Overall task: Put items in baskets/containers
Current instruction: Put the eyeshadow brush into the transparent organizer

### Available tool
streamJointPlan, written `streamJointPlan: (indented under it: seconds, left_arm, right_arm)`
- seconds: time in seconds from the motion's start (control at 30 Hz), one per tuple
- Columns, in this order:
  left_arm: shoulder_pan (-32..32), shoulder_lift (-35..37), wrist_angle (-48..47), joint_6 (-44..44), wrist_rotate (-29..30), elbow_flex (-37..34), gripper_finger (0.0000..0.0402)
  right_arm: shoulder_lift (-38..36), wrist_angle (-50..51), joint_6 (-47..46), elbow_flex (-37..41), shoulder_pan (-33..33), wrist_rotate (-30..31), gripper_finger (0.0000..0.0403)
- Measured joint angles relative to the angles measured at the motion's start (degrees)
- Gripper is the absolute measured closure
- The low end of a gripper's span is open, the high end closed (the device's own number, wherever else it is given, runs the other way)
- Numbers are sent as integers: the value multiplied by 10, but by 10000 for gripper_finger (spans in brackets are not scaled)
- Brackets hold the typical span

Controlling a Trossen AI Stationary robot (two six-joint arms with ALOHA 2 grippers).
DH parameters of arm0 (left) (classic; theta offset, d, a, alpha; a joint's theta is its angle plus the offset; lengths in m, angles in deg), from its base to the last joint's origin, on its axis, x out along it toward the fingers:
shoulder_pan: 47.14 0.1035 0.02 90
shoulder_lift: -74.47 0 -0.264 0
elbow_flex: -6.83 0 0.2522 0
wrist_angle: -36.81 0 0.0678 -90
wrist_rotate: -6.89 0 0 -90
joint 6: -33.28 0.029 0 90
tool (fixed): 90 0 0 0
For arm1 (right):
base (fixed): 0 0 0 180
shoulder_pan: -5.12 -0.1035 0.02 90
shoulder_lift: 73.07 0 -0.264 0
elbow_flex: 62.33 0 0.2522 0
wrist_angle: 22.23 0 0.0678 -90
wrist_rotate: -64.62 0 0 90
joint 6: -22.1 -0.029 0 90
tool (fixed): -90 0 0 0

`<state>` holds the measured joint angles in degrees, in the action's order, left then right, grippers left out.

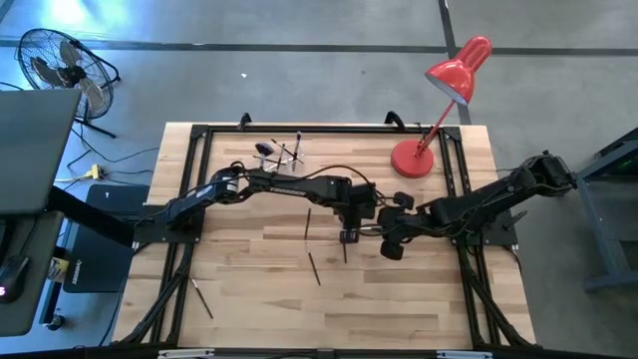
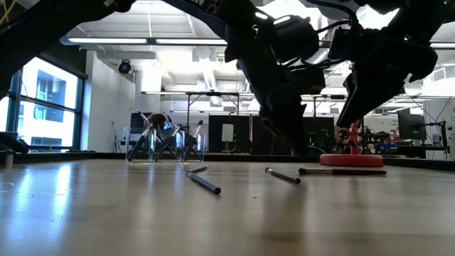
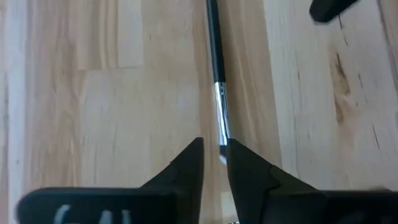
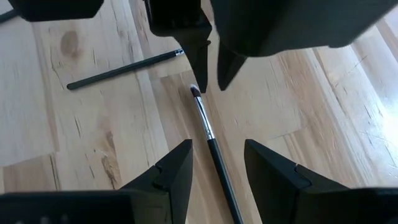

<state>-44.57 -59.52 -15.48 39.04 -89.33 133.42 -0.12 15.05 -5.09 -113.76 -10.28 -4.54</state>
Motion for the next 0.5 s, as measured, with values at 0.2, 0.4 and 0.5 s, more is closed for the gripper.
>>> streamJointPlan:
  seconds: [0.2, 0.4, 0.5]
  left_arm:
    - [-5, 0, 16, 0, 6, 0, 312]
    - [-12, -12, 12, 2, 3, -1, 311]
    - [-15, -11, 17, 2, 11, -1, 311]
  right_arm:
    - [0, -2, -3, 0, 0, 0, 263]
    - [0, 0, -9, 0, 0, -4, 263]
    - [0, 2, -9, 0, 0, -6, 263]
